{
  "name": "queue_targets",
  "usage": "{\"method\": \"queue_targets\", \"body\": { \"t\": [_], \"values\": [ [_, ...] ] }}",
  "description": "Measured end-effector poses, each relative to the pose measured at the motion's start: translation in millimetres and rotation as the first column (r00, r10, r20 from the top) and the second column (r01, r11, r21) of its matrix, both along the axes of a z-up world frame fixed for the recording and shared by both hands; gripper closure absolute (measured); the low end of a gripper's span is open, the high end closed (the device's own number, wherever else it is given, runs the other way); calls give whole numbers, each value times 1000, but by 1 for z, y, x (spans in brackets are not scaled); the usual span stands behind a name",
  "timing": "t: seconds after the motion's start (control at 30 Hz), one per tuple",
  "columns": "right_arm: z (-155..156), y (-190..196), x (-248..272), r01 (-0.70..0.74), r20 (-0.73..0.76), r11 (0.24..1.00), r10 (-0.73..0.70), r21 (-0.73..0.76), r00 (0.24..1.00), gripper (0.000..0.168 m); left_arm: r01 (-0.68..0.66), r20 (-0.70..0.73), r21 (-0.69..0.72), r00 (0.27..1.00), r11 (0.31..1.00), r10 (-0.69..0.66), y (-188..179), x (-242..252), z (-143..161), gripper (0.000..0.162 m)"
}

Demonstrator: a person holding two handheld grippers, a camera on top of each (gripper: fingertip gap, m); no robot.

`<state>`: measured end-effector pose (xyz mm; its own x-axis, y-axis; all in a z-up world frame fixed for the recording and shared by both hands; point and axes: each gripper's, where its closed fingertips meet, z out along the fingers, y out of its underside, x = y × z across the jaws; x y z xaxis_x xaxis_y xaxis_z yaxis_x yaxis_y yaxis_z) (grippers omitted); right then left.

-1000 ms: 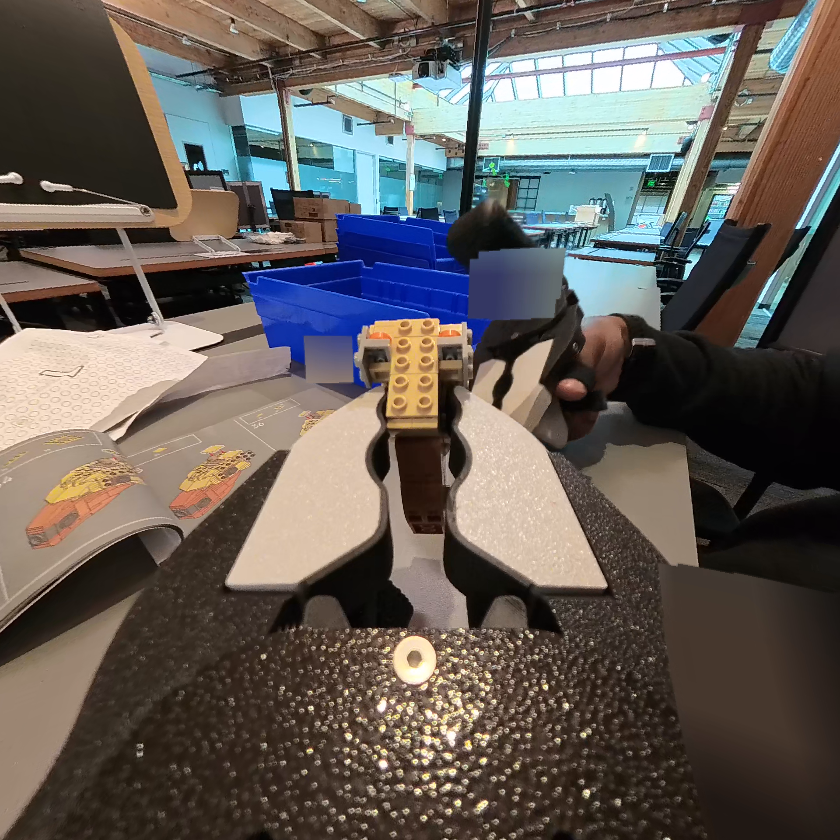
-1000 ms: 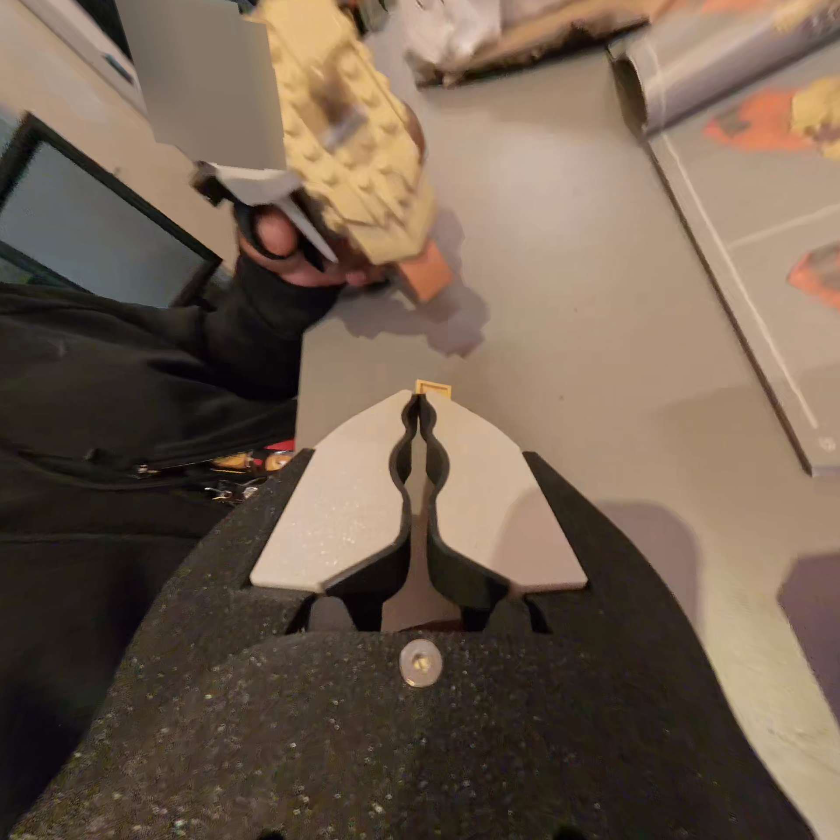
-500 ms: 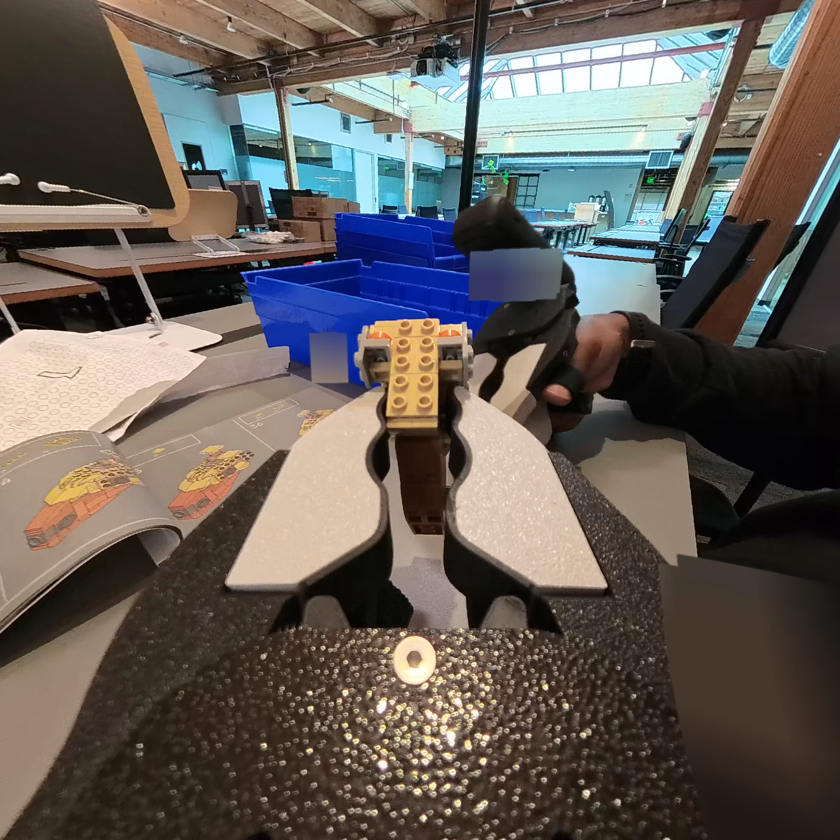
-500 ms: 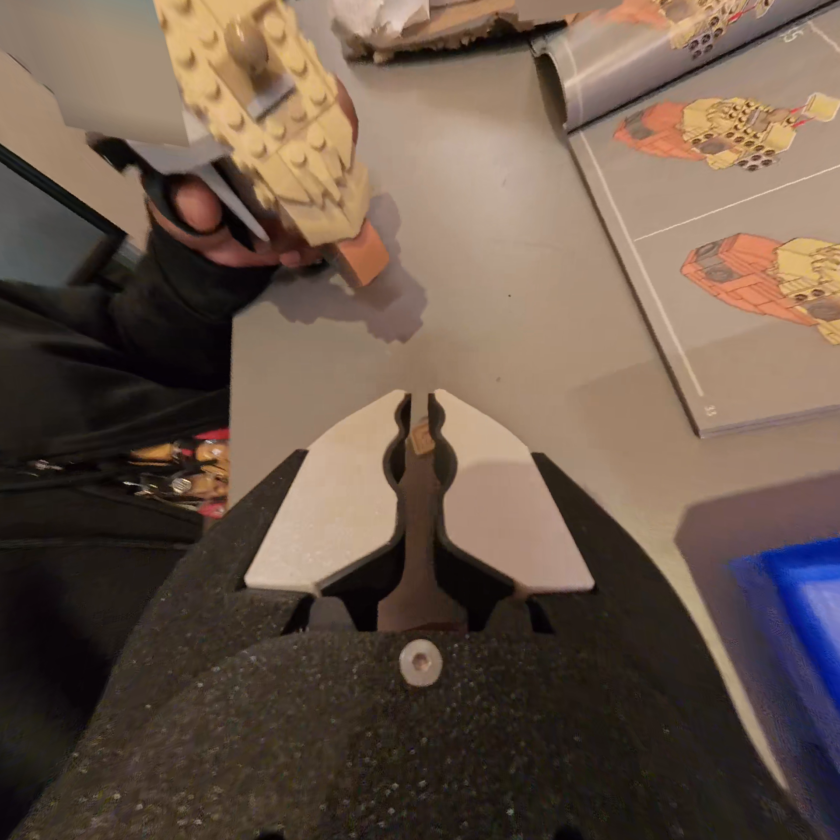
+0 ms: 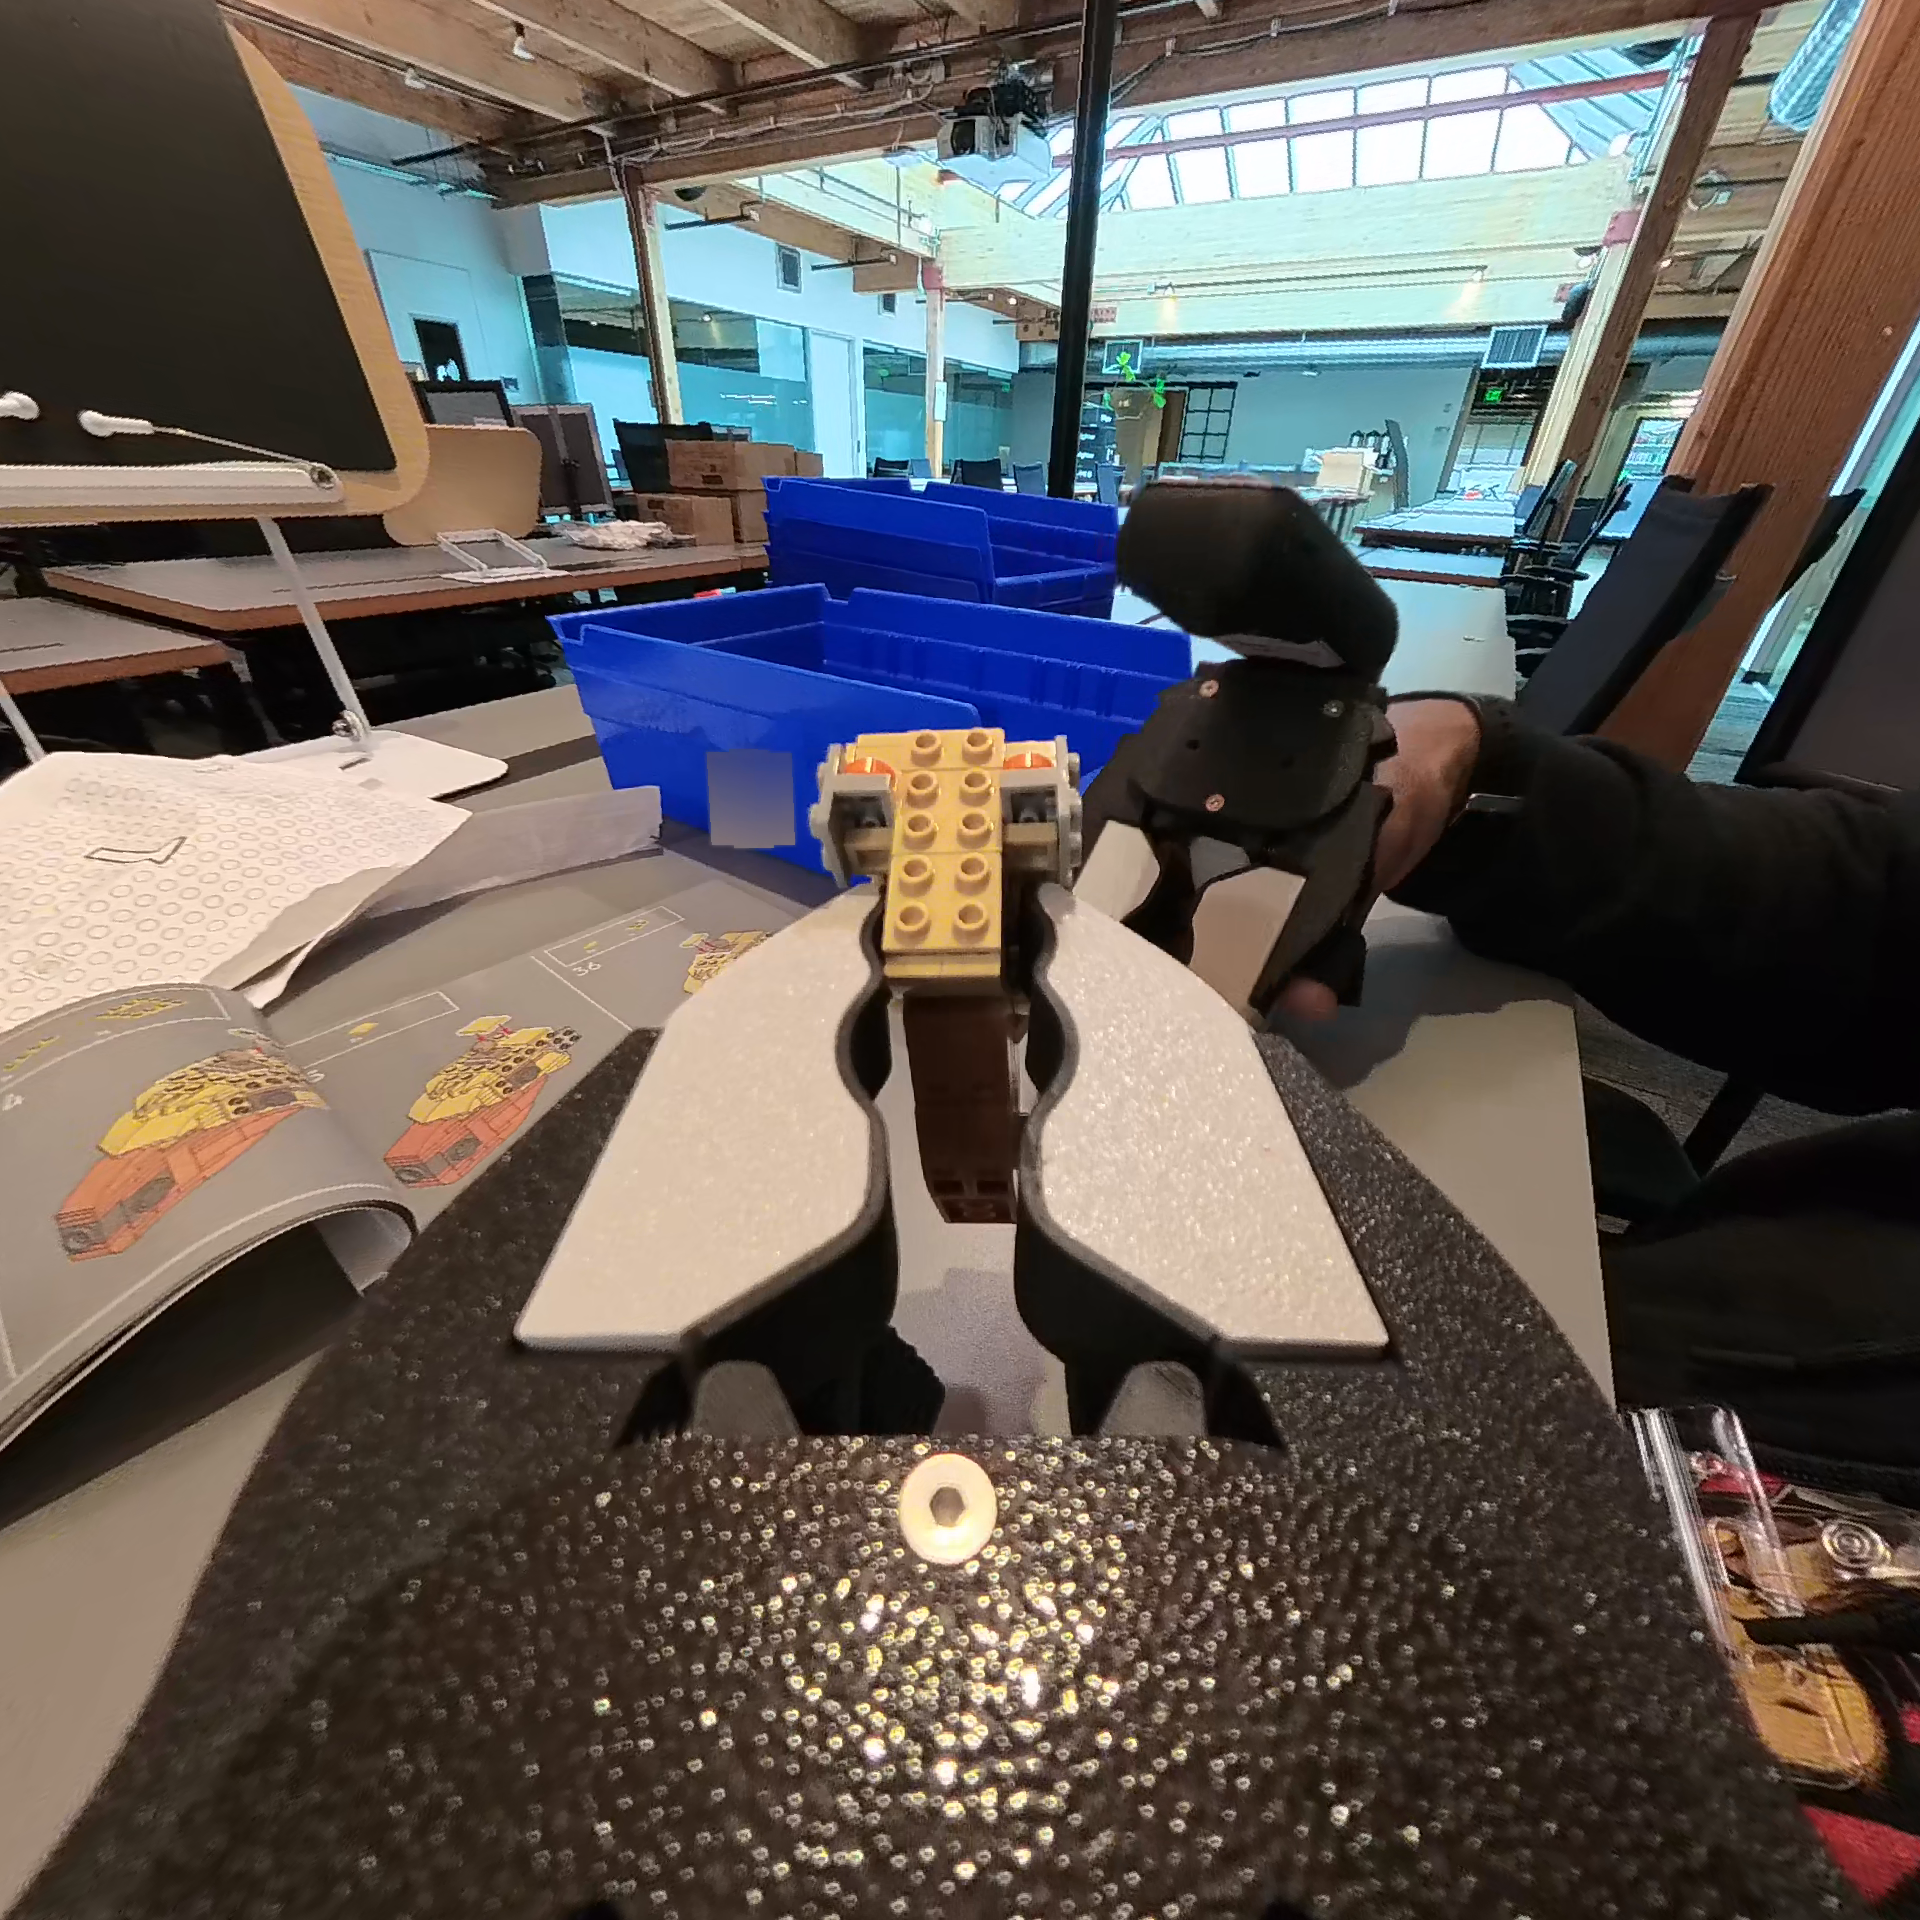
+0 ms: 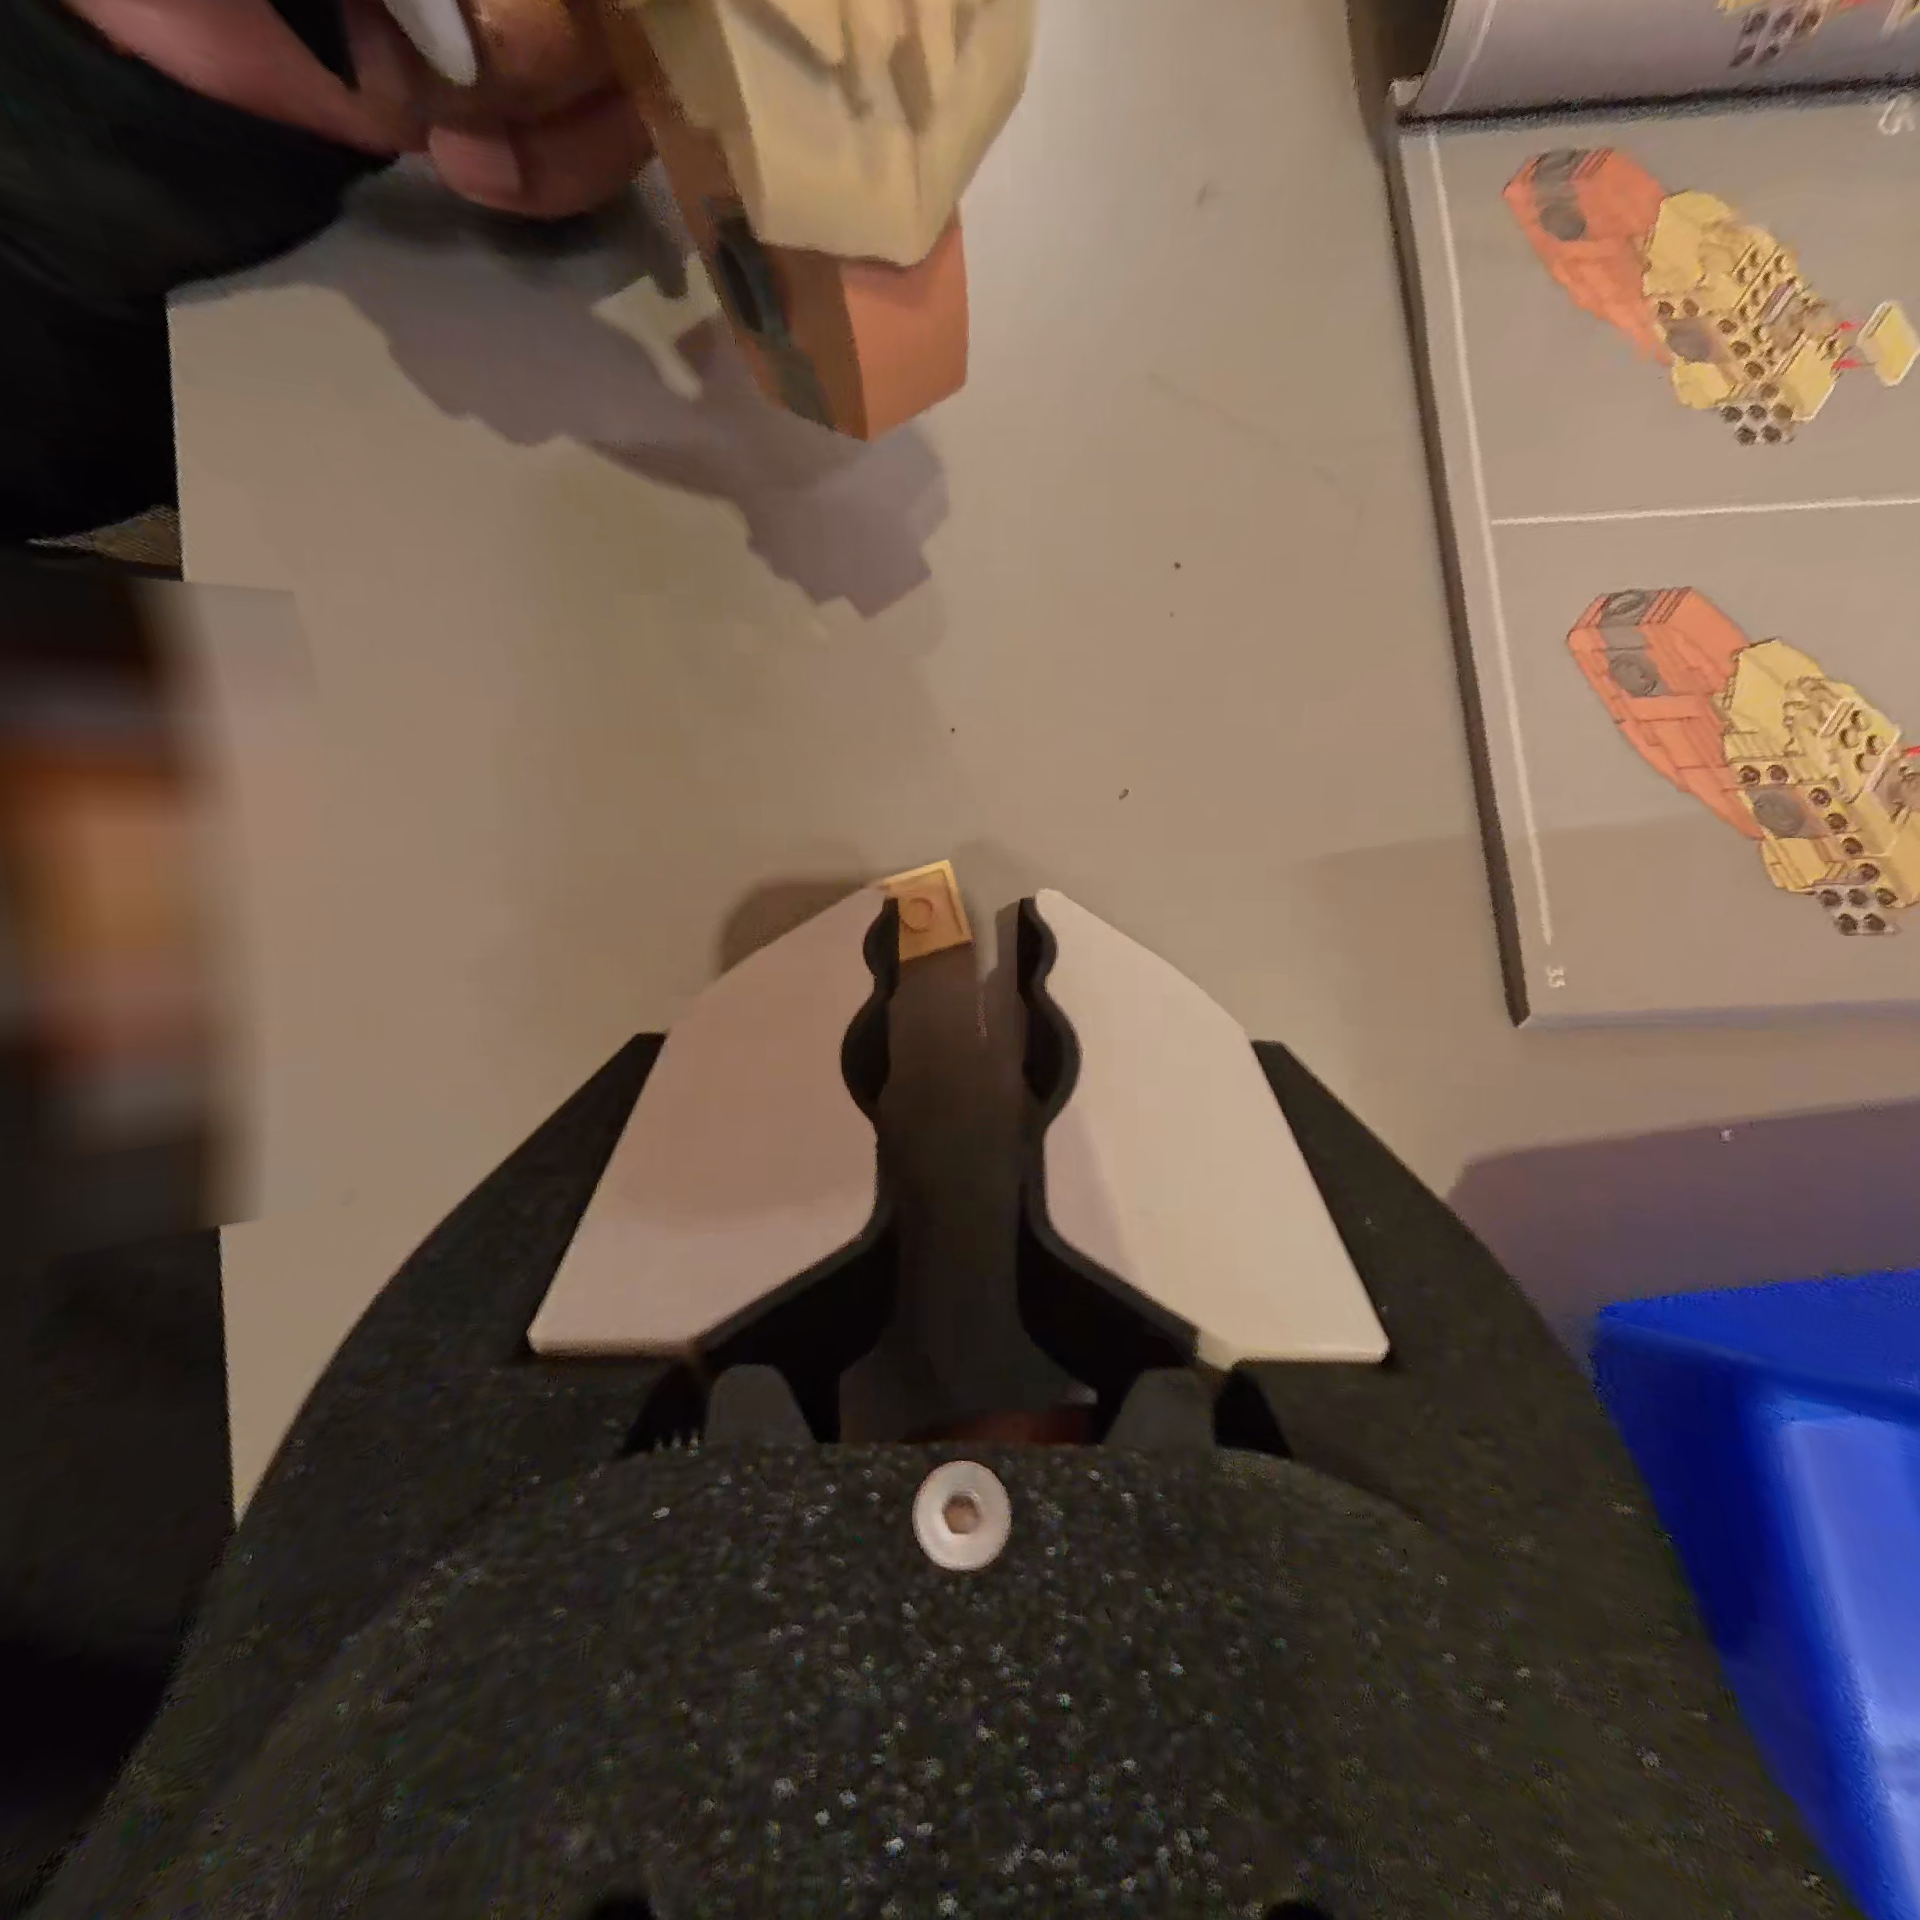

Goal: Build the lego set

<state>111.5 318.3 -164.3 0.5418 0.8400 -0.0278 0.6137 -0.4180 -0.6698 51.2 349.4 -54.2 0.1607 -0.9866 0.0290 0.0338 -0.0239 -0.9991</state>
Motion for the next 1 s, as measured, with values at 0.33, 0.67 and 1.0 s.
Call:
{"method": "queue_targets", "body": {
  "t": [0.33, 0.67, 1.0],
  "values": [
    [-1, 10, 0, -16, 158, 990, -7, 143, 987, 168, -4, 3, 0, 1000, 1000, 4, 1, 0, 0, 141],
    [-2, 16, -11, 71, 68, 997, -72, 26, 995, 139, -19, -2, 12, 1000, 1000, 19, 2, -1, 0, 141],
    [-2, 8, -31, 29, 102, 1000, -30, 7, 994, 149, -30, -5, 36, 1000, 999, 30, 1, -1, 1, 141]
  ]
}}
